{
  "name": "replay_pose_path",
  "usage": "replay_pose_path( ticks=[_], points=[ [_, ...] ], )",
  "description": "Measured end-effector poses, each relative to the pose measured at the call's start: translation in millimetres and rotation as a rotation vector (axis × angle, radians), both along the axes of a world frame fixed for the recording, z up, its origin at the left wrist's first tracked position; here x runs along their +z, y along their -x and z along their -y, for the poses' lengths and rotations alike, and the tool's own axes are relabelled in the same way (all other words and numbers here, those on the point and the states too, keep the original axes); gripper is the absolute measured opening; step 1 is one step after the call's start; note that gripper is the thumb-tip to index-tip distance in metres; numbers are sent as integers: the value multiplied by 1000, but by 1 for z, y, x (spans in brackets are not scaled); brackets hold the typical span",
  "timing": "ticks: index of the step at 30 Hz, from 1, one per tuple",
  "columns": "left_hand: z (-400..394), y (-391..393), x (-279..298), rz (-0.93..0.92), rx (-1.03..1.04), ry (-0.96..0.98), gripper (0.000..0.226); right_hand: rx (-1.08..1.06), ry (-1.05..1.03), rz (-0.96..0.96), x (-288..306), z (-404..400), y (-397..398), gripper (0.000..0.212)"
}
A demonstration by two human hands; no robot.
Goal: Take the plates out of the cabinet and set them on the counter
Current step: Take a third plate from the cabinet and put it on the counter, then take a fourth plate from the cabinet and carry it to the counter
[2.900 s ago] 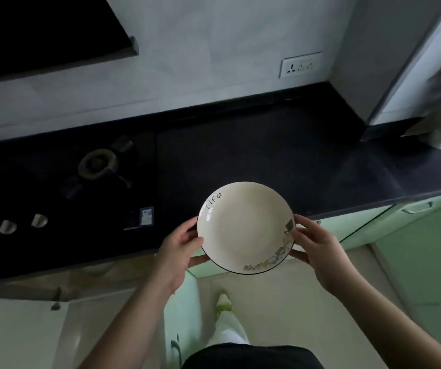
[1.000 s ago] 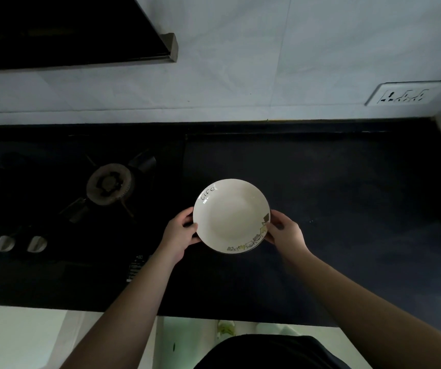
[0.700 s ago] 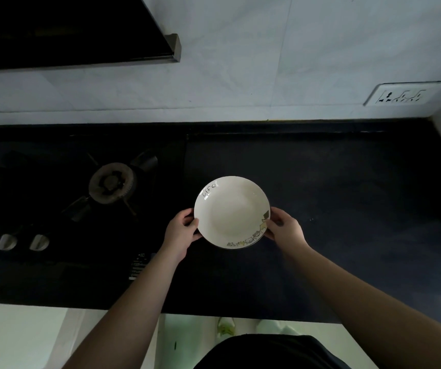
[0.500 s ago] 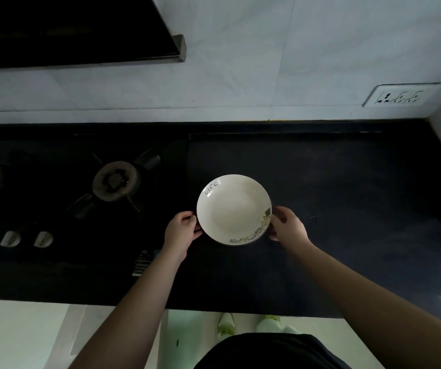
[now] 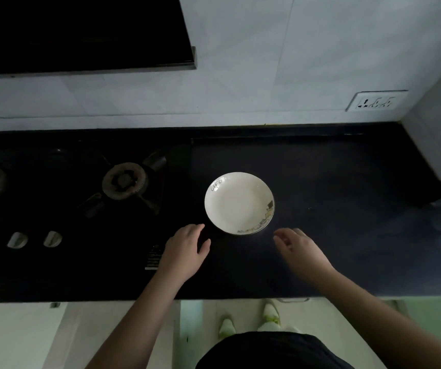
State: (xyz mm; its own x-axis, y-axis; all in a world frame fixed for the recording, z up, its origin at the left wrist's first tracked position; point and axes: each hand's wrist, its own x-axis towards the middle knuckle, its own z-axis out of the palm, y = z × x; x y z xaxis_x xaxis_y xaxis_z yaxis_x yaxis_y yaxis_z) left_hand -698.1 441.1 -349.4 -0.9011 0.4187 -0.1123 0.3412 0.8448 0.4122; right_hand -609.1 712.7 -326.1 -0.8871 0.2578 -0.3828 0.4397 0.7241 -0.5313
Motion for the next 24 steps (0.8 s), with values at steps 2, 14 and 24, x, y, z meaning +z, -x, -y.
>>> replay_pose_path(
  ticks=[2,14,24],
  points=[
    [6,-12,0,-79,-81,51,54,76,-120,-33,5,9,-16,40],
    [-6,-111,13,-185,-238,290,64,346,-458,-116,0,-6,-110,59],
    [-60,-238,6,-139,-209,367,69,445,-390,-108,-14,-45,-212,64]
  ],
)
